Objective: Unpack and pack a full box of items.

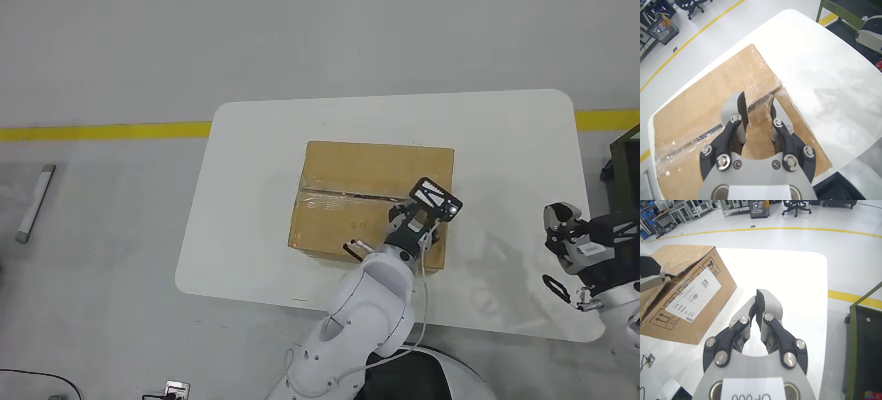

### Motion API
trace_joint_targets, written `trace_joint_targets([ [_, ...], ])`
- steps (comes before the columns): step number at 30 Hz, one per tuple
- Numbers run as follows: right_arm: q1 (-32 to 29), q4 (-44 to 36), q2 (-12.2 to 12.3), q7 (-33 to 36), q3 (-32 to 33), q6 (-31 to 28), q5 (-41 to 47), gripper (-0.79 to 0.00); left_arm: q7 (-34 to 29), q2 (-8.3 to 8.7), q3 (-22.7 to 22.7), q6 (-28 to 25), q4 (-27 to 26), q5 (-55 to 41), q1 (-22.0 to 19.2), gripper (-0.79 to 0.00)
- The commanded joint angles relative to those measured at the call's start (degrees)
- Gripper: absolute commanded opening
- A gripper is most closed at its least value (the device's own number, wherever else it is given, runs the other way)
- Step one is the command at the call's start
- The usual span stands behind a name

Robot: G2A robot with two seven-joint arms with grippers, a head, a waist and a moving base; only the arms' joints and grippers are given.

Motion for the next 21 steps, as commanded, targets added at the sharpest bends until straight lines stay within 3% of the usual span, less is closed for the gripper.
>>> trace_joint_targets([
  [1,-0.08,-0.10,-0.05,-0.04,0.03,-0.02,0.12,-0.785,-0.01,-0.06,-0.12,-0.02,0.03,0.42,0.11,-0.785],
  [10,0.44,-1.89,-0.22,0.55,0.08,-0.81,2.17,-0.785,1.41,-0.18,-1.85,0.70,-1.91,2.30,0.65,-0.785],
  [21,3.26,-3.80,-0.26,3.22,-0.62,-1.44,5.34,-0.785,3.62,0.20,-8.43,2.12,-6.29,4.06,1.49,-0.785],
])
